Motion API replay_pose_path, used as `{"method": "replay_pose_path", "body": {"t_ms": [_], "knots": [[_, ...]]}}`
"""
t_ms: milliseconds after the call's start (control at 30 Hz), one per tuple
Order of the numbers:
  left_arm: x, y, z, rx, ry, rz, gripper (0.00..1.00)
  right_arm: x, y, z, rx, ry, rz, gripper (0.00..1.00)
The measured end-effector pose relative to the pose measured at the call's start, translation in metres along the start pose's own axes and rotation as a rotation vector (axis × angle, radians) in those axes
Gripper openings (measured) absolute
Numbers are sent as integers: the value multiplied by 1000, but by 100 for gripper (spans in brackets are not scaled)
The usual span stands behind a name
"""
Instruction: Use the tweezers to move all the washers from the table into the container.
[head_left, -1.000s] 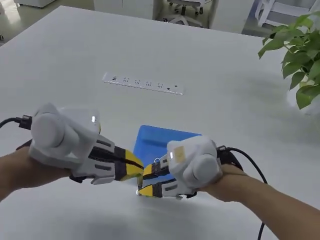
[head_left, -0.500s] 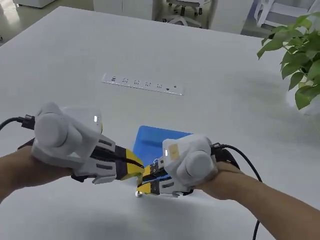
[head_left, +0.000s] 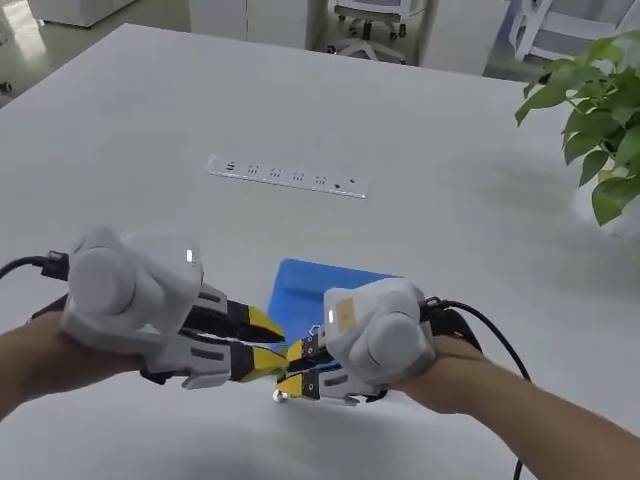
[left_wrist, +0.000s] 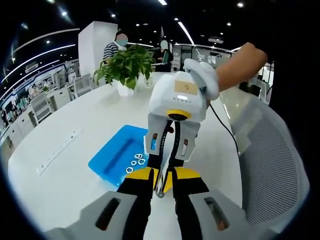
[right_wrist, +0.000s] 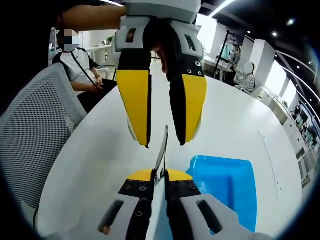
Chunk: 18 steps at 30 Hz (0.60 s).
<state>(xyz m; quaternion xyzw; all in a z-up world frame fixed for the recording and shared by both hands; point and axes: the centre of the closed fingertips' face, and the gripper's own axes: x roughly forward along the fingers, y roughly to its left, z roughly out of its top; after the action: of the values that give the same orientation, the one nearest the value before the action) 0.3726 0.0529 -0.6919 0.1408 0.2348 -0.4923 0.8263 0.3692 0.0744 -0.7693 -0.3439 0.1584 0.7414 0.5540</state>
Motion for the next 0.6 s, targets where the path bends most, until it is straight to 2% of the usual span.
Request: {"method": "replay_pose_path", "body": {"t_ms": [267,600], "knots": [[-4,0,-6,-38,-17,25,34,-2,2,1,3,-2,-4,9],[-12,1,-15,-124,-53,98,64,-18,-2,12,13,-17,-24,9]]}}
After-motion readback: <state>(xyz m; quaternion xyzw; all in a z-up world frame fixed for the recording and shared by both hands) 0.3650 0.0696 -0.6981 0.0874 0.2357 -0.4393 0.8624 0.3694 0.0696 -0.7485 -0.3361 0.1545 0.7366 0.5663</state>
